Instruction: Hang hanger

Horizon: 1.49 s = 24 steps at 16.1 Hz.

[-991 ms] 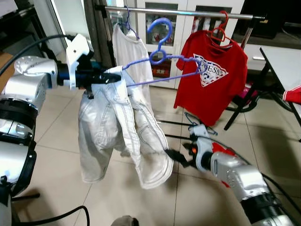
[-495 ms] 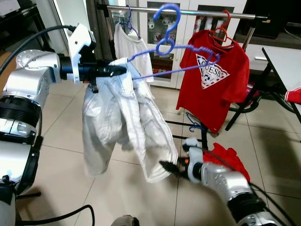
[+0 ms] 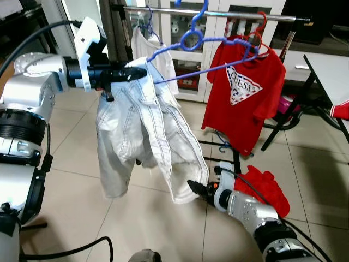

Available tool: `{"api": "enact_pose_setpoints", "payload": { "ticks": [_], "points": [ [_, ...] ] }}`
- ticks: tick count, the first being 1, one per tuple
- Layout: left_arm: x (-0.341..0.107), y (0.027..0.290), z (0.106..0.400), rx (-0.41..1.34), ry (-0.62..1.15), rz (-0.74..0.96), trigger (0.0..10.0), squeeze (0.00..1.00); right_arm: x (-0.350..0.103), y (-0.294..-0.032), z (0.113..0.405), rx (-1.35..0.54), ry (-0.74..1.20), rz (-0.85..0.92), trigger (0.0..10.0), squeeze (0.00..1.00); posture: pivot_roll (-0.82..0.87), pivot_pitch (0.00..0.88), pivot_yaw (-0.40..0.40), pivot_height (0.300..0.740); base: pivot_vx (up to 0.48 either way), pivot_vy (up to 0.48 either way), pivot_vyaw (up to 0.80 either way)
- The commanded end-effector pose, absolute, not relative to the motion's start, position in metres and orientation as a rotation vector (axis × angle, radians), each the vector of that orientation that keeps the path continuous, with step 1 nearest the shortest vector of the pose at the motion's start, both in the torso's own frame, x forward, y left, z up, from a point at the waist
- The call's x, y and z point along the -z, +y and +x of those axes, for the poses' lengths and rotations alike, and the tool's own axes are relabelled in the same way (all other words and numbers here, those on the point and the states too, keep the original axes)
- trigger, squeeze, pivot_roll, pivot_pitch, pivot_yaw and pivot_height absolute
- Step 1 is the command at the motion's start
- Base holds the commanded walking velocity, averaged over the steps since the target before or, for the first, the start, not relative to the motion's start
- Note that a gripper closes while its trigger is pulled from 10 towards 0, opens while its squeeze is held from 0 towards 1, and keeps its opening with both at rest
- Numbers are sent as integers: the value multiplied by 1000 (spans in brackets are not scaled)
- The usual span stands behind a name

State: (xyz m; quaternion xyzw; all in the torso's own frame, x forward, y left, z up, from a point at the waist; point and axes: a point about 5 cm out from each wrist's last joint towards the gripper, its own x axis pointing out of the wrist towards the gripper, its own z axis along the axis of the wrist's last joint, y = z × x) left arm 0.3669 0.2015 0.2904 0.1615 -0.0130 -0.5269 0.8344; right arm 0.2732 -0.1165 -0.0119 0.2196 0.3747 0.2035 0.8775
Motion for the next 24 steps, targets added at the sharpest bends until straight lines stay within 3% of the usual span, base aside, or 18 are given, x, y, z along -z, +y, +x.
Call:
{"api": "enact_pose_setpoints", "payload": {
  "ticks": [1, 14, 18, 21, 24],
  "points": [
    [-308, 199, 364, 1125, -111, 346, 0, 0, 11, -115, 277, -404, 769, 483, 0, 0, -57, 0, 55, 740, 0, 0, 0],
    [-302, 204, 360, 1121, -93, 353, 0, 0, 13, -141, 281, -289, 711, 505, 0, 0, -67, 0, 62, 740, 0, 0, 0],
    [-283, 214, 342, 1168, -53, 354, 0, 0, -3, -173, 296, -191, 596, 505, 0, 0, -66, 0, 60, 740, 0, 0, 0],
    [-254, 212, 304, 1326, 16, 366, 0, 0, -30, -223, 313, -70, 484, 477, 0, 0, -65, 0, 56, 740, 0, 0, 0],
    [-237, 205, 283, 1394, 37, 319, 0, 0, -48, -240, 323, -31, 428, 462, 0, 0, -63, 0, 51, 740, 0, 0, 0]
  ]
}}
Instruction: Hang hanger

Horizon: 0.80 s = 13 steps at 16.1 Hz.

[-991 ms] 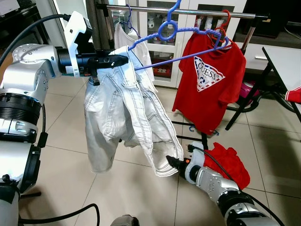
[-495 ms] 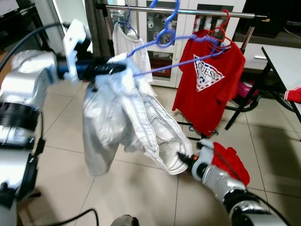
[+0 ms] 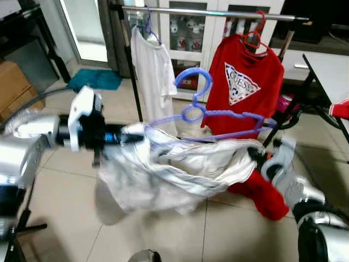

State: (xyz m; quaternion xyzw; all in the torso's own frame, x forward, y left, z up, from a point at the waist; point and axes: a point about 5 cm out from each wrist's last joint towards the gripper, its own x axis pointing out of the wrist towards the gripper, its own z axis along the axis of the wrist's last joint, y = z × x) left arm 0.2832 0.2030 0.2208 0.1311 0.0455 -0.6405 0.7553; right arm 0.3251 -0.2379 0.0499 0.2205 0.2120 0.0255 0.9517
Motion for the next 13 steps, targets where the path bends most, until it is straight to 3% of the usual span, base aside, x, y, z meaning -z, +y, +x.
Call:
{"api": "enact_pose_setpoints", "payload": {
  "ticks": [1, 8, 13],
  "points": [
    [-231, 205, 279, 1398, 62, 295, 0, 0, -54, -244, 327, -23, 414, 455, 0, 0, -63, 0, 51, 740, 0, 0, 0],
    [-186, 233, 265, 1187, 321, 457, 0, 0, -81, -258, 343, -7, 352, 428, 0, 0, -55, 0, 49, 740, 0, 0, 0],
    [-157, 233, 266, 1124, 413, 531, 0, 0, -101, -253, 355, -50, 283, 435, 0, 0, -55, 0, 54, 740, 0, 0, 0]
  ]
}}
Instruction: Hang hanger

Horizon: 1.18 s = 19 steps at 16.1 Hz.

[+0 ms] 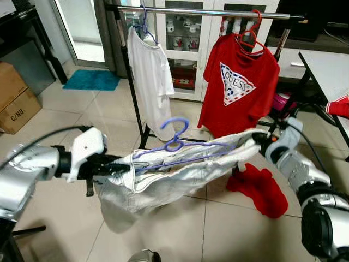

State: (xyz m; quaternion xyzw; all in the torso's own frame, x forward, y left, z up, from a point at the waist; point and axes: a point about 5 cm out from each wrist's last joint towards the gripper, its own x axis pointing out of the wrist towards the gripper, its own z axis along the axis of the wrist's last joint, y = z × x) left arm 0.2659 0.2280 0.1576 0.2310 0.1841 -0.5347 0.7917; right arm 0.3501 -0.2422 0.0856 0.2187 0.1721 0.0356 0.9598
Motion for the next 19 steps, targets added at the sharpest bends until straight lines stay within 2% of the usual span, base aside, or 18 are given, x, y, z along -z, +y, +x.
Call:
{"api": "enact_pose_setpoints", "payload": {
  "ticks": [1, 5, 7, 10, 14, 16, 19],
  "points": [
    [-152, 230, 268, 1121, 415, 544, 0, 0, -105, -249, 358, -68, 271, 434, 0, 0, -56, 0, 55, 740, 0, 0, 0],
    [-134, 222, 278, 1087, 441, 631, 0, 0, -116, -234, 367, -124, 249, 426, 0, 0, -59, 0, 57, 740, 0, 0, 0],
    [-122, 220, 297, 958, 436, 693, 0, 0, -127, -214, 375, -201, 224, 433, 0, 0, -63, 0, 60, 740, 0, 0, 0],
    [-114, 207, 313, 870, 377, 705, 0, 0, -128, -198, 375, -251, 239, 421, 0, 0, -71, 0, 62, 740, 0, 0, 0],
    [-118, 201, 335, 687, 228, 758, 0, 0, -112, -204, 364, -216, 344, 339, 0, 0, -97, 0, 72, 740, 0, 0, 0],
    [-134, 215, 346, 540, 146, 797, 0, 0, -101, -210, 356, -191, 398, 308, 0, 0, -101, 0, 73, 740, 0, 0, 0],
    [-139, 231, 347, 450, 118, 828, 0, 0, -95, -213, 351, -175, 427, 305, 0, 0, -102, 0, 71, 740, 0, 0, 0]
  ]
}}
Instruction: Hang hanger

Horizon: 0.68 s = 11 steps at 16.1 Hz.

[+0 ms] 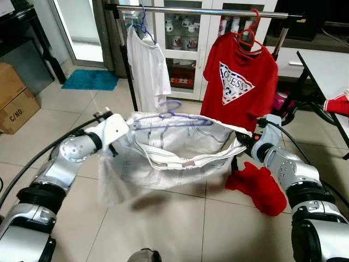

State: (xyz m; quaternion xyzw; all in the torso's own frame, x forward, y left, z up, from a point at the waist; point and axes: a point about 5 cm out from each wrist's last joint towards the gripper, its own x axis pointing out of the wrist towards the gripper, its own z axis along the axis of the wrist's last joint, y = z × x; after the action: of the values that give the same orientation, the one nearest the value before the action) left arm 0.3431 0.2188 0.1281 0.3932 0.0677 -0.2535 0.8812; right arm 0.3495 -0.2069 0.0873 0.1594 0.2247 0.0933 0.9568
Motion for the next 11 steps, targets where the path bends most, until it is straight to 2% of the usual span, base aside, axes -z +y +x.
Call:
{"api": "enact_pose_setpoints", "payload": {
  "ticks": [1, 3, 4, 5, 11],
  "points": [
    [-138, 232, 346, 452, 119, 818, 0, 0, -96, -212, 351, -179, 426, 305, 0, 0, -100, 0, 69, 740, 0, 0, 0],
    [-126, 218, 339, 579, 114, 759, 0, 0, -101, -205, 353, -213, 412, 311, 0, 0, -99, 0, 65, 740, 0, 0, 0],
    [-109, 196, 327, 768, 137, 698, 0, 0, -110, -194, 357, -261, 389, 322, 0, 0, -99, 0, 63, 740, 0, 0, 0],
    [-102, 190, 323, 825, 163, 686, 0, 0, -115, -188, 359, -281, 377, 319, 0, 0, -99, 0, 62, 740, 0, 0, 0],
    [-90, 174, 329, 874, 239, 687, 0, 0, -133, -178, 356, -337, 353, 308, 0, 0, -107, 0, 57, 740, 0, 0, 0]
  ]
}}
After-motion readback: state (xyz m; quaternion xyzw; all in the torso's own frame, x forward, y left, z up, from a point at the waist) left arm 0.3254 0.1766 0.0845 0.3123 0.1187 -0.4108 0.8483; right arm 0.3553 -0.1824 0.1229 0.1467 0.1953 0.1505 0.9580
